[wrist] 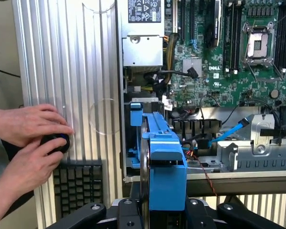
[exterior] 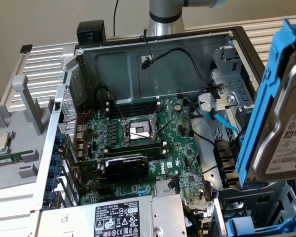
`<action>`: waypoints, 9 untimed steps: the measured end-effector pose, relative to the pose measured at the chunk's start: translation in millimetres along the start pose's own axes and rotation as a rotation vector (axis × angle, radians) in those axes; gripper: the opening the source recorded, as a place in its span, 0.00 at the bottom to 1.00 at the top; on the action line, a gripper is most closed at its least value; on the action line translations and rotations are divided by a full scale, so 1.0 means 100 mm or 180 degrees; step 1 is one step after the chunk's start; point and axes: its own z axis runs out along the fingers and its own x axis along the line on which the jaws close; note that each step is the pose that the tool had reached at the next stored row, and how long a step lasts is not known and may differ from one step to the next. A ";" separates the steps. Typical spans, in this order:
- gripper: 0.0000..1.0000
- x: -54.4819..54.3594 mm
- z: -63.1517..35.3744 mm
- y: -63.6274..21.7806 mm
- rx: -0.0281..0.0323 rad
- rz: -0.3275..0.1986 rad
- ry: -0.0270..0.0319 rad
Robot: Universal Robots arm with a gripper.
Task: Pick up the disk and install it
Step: 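Insert the disk into the insertion slot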
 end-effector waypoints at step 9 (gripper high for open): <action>0.37 0.01 0.159 0.040 0.0000 0.0002 0.0000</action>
